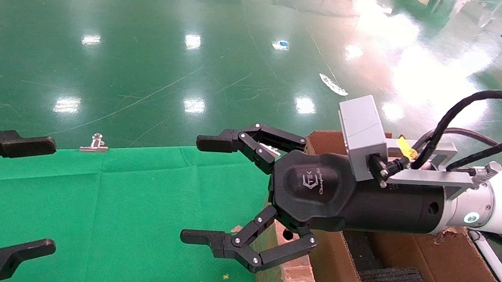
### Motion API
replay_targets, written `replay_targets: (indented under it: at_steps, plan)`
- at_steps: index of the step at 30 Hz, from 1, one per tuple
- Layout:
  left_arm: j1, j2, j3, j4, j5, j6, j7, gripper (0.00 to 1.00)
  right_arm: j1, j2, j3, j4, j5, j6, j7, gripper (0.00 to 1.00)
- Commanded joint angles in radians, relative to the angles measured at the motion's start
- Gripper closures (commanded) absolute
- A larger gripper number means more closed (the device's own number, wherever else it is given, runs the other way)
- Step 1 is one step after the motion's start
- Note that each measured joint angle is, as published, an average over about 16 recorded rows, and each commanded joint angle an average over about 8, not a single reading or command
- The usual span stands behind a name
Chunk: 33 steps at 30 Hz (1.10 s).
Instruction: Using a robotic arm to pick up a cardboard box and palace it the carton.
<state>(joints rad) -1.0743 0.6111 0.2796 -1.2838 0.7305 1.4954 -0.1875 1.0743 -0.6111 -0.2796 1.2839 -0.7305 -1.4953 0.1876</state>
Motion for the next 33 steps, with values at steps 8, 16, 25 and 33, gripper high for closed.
replay_targets:
  at_steps: [8,16,25,33]
  plan:
    - [0.000,0.000,0.000,0.000,0.000,0.000,0.000,0.00,0.000,0.000,0.000,0.000,0.000,0.000,0.000,0.00]
    - [0.000,0.000,0.000,0.000,0.000,0.000,0.000,0.00,0.004,0.005,-0.009,0.011,-0.020,0.002,0.008,0.00]
    - [-0.001,0.000,0.001,0.001,0.000,0.000,0.001,0.00,0.103,-0.033,-0.144,0.067,-0.260,-0.029,0.071,0.00]
    - [-0.001,0.000,0.002,0.001,-0.001,0.000,0.001,0.00,0.298,-0.126,-0.381,0.075,-0.596,-0.069,0.159,0.00]
